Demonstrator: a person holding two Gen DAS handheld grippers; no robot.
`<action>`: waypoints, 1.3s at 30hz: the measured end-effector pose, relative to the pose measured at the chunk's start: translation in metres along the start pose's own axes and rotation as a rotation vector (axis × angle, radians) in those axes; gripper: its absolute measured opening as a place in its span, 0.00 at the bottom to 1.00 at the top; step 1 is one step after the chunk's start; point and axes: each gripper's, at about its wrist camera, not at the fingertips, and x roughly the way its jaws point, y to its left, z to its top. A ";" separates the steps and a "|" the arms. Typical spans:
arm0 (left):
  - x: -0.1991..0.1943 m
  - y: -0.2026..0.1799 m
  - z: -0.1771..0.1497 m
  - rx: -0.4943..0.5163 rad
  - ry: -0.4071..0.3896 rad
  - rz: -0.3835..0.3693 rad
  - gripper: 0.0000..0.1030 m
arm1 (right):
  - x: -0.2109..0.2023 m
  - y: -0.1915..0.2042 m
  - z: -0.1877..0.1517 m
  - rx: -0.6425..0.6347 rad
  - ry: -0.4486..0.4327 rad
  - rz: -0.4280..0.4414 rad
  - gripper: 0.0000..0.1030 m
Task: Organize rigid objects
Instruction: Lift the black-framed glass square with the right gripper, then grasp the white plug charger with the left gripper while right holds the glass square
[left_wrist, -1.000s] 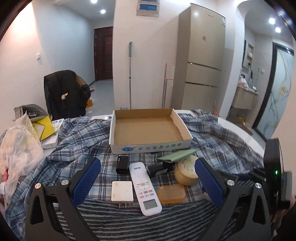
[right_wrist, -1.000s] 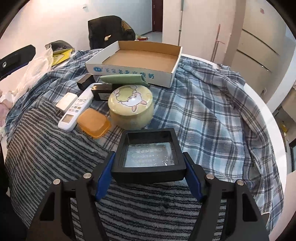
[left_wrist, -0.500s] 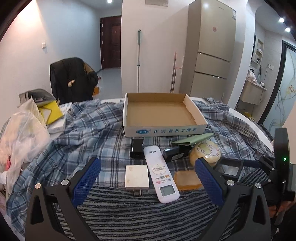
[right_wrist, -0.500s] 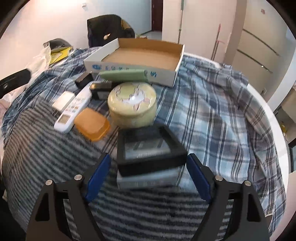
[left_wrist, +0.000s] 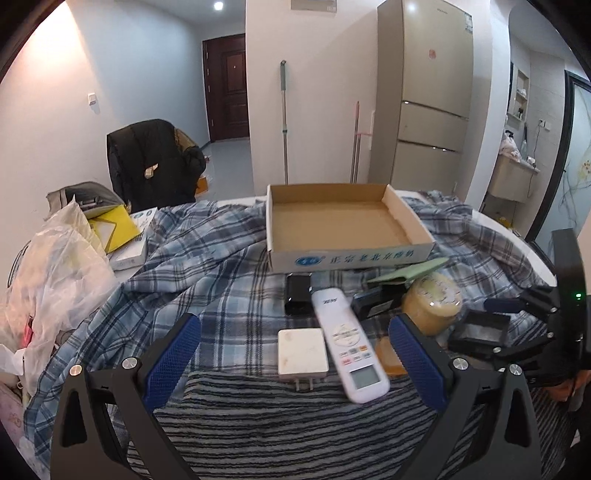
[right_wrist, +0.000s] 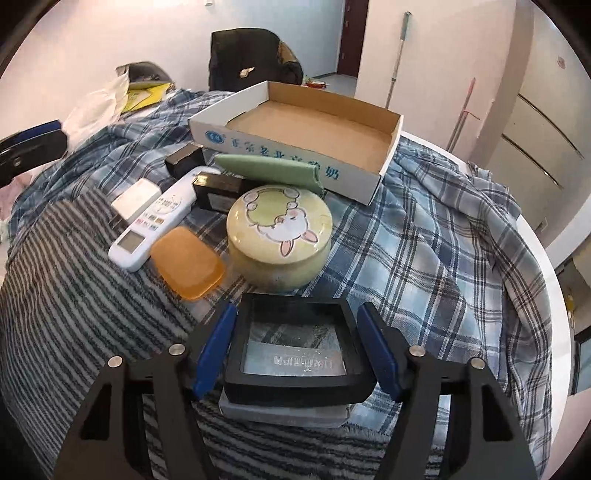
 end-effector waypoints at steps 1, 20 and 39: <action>0.001 0.002 -0.001 -0.002 0.007 -0.002 1.00 | 0.000 -0.001 0.000 0.008 -0.002 0.002 0.65; -0.012 0.006 -0.005 0.017 -0.004 -0.021 1.00 | 0.014 -0.016 -0.003 0.109 0.002 0.072 0.88; 0.044 0.026 0.003 -0.064 0.198 -0.069 0.86 | -0.058 0.000 0.014 0.265 -0.248 -0.175 0.67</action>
